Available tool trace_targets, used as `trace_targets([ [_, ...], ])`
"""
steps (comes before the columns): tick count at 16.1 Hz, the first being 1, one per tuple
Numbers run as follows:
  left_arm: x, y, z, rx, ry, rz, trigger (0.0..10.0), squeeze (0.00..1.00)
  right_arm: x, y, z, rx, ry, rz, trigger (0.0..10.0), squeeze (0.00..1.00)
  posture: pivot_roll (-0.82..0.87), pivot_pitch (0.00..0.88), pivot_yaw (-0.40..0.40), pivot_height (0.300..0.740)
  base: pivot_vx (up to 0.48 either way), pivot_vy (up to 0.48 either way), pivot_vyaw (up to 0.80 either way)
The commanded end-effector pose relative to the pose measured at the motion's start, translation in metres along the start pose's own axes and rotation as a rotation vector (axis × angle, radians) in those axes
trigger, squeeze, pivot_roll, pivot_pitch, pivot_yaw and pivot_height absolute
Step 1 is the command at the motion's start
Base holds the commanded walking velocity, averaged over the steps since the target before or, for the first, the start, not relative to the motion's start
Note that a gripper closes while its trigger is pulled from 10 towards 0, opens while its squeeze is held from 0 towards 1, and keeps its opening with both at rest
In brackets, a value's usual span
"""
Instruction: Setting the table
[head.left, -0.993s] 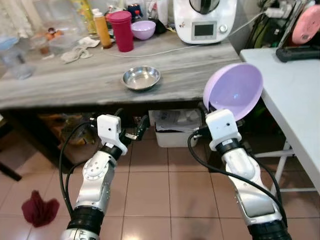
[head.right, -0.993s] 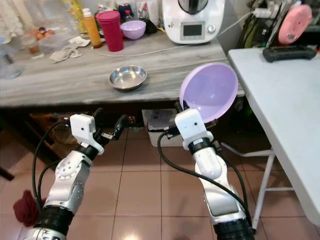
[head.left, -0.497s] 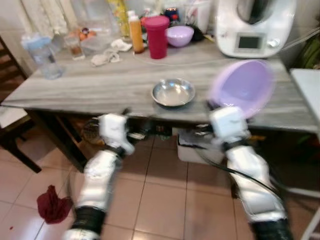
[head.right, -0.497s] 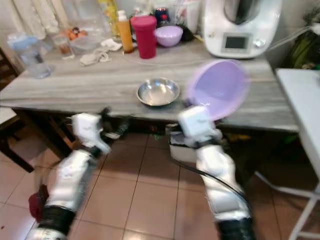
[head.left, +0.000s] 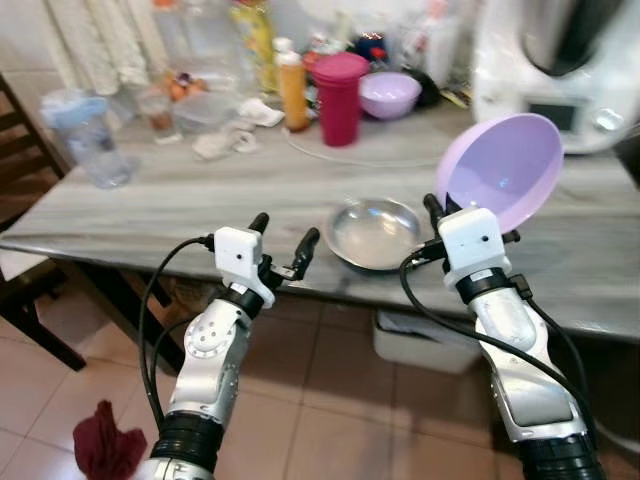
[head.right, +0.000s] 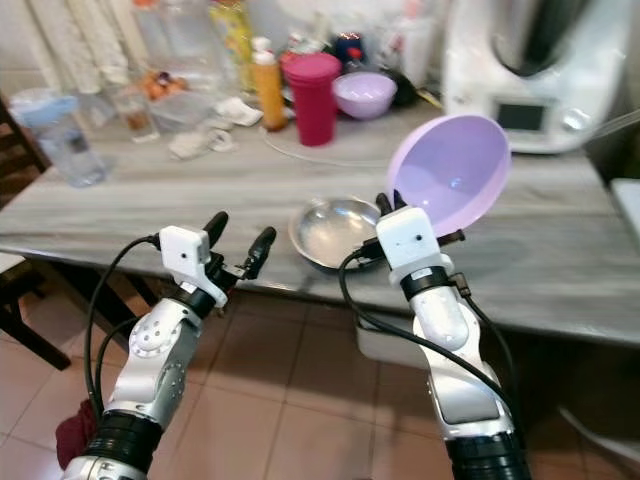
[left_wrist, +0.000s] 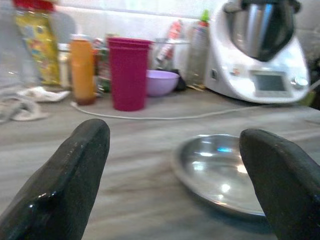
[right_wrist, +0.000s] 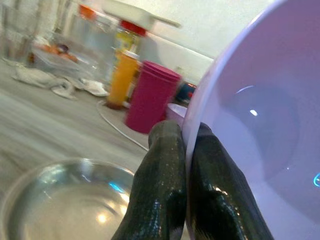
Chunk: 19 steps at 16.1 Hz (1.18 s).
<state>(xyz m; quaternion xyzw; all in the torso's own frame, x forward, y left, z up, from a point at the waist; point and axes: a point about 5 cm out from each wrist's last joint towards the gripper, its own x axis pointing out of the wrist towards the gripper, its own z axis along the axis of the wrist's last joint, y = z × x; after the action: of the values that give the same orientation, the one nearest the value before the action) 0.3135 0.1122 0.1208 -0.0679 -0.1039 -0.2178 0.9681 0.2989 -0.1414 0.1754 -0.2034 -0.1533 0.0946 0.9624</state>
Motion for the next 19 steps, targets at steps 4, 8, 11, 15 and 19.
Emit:
trace_targets([
  [4, -0.005, 0.002, 0.008, 0.016, -0.030, -0.022, 10.0, 0.00, 0.004, 0.003, 0.013, -0.014, -0.057, 0.074, 10.0, 0.00, -0.28, 0.080, 0.073, 0.740, 0.088, 0.000, 0.00],
  [8, -0.017, 0.003, 0.003, 0.030, -0.001, -0.026, 10.0, 0.00, 0.005, 0.000, 0.013, -0.015, -0.056, 0.096, 10.0, 0.00, -0.27, 0.086, 0.069, 0.740, 0.000, 0.000, 0.00],
  [11, -0.026, 0.001, 0.001, 0.038, 0.018, -0.055, 10.0, 0.00, 0.006, 0.004, 0.012, -0.024, -0.056, 0.154, 10.0, 0.00, -0.26, 0.091, 0.067, 0.740, 0.000, 0.000, 0.00],
  [15, -0.047, 0.000, -0.003, 0.092, 0.086, -0.199, 10.0, 0.00, 0.029, -0.003, 0.009, -0.032, -0.033, 0.324, 10.0, 0.00, -0.25, 0.113, 0.067, 0.740, 0.000, 0.000, 0.00],
  [19, -0.052, -0.007, -0.003, 0.107, 0.102, -0.277, 10.0, 0.00, 0.052, 0.000, 0.006, -0.105, 0.021, 0.560, 10.0, 0.00, -0.24, 0.120, 0.060, 0.740, 0.000, 0.000, 0.00],
])
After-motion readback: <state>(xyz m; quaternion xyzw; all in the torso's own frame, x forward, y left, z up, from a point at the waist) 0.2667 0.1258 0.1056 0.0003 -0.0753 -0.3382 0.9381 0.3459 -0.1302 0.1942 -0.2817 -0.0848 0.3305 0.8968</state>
